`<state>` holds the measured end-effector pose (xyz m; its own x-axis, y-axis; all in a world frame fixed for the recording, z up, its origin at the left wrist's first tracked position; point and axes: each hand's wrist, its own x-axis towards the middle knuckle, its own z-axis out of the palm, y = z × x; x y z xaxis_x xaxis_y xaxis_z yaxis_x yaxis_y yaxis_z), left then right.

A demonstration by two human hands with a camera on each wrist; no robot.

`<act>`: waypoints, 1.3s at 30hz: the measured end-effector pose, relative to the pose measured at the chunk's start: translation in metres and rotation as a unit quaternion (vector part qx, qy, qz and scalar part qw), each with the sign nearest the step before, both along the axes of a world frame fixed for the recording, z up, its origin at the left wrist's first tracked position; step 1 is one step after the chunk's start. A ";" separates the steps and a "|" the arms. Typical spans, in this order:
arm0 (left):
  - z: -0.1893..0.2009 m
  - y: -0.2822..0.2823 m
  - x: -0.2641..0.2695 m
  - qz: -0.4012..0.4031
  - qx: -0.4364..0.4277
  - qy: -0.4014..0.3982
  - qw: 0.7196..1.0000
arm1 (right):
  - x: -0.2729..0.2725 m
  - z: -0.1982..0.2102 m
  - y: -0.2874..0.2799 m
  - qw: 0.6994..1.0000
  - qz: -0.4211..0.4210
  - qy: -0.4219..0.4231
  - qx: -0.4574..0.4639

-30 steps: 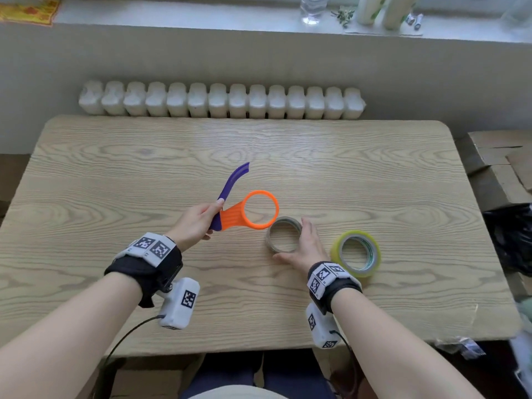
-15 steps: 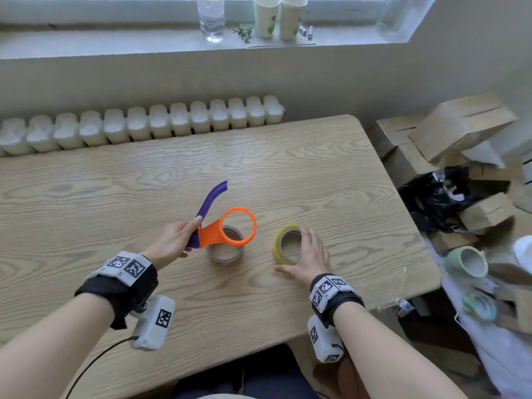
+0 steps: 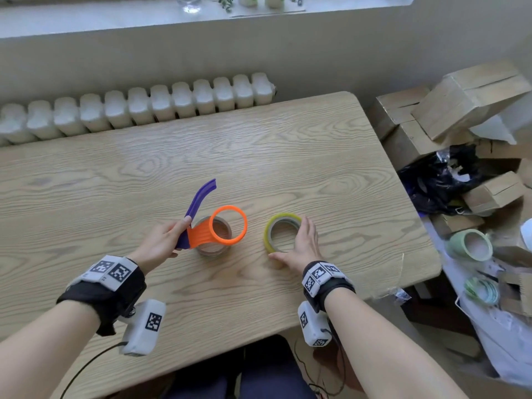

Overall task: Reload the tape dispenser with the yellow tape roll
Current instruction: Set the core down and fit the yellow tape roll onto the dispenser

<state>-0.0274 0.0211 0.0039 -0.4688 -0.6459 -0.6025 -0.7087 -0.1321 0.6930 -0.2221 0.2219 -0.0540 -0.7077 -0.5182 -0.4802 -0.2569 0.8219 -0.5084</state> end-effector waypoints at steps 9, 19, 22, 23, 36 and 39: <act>0.001 0.000 0.002 -0.012 0.009 -0.016 1.000 | -0.006 0.019 0.007 0.999 -0.023 0.033 -0.025; 0.040 0.005 -0.018 -0.043 -0.031 0.003 0.999 | -0.013 0.090 -0.025 0.983 0.023 0.072 -0.169; 0.053 0.006 -0.023 -0.049 -0.043 0.014 0.998 | -0.008 0.109 -0.039 0.973 0.052 0.084 -0.208; 0.057 0.007 -0.024 -0.054 -0.050 0.020 0.997 | -0.006 0.115 -0.043 0.970 0.062 0.092 -0.218; 0.083 0.015 -0.030 -0.038 -0.055 0.084 0.994 | 0.016 0.138 -0.066 0.954 0.158 0.108 -0.229; 0.084 0.011 -0.026 -0.037 -0.064 0.080 0.994 | 0.020 0.138 -0.068 0.952 0.181 0.109 -0.220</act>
